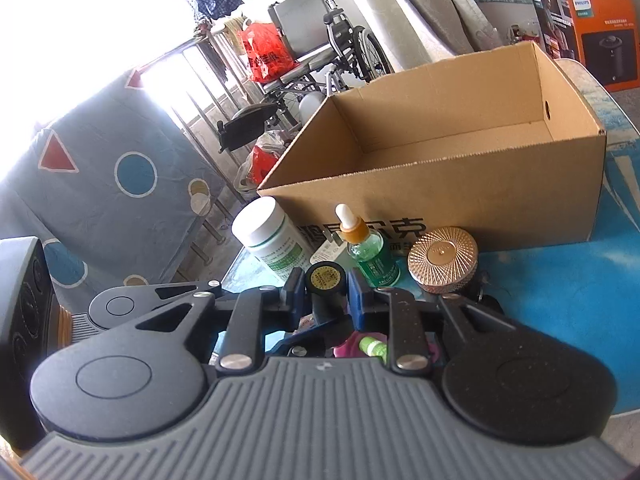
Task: Organize rigid objects
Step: 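Lift the black tube into the cardboard box and open the right gripper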
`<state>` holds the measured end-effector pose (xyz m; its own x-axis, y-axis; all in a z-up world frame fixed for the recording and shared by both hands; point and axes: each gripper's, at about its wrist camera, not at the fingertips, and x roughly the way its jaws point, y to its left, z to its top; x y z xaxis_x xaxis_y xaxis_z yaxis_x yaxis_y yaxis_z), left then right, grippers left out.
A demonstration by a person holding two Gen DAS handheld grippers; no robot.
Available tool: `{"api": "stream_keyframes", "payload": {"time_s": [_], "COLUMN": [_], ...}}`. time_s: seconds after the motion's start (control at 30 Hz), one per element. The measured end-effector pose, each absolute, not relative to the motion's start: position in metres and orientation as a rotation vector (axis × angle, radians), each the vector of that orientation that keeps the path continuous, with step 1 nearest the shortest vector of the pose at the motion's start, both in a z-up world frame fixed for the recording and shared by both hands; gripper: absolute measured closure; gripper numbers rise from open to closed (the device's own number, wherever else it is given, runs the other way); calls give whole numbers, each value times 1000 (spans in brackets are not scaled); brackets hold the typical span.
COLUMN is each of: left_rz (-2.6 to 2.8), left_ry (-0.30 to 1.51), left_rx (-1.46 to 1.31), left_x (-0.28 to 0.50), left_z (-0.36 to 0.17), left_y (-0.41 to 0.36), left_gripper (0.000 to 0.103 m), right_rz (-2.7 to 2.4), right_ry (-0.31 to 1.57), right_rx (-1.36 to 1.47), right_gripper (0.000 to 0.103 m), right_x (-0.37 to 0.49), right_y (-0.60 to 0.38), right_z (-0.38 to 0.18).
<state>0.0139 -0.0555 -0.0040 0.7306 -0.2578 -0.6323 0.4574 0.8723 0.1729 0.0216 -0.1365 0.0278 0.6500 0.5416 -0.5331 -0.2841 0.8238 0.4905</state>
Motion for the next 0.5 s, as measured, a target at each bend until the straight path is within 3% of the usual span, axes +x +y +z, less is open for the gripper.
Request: {"api": "stream_keyframes", "payload": {"time_s": [0.33,0.5], "left_rz": [-335,-301], "left_ry": [547,591], "left_rx": [214,171], "left_x": [46,94], "left_z": [74,93], "left_y": [-36,-24], "left_gripper": [80,80], "right_rz": [619,683], "right_ry": [561,619], "right_rx": [281,319], "right_gripper": [81,81], "right_x": [51,113], "right_y": [-127,-123], "right_z": [118,148]}}
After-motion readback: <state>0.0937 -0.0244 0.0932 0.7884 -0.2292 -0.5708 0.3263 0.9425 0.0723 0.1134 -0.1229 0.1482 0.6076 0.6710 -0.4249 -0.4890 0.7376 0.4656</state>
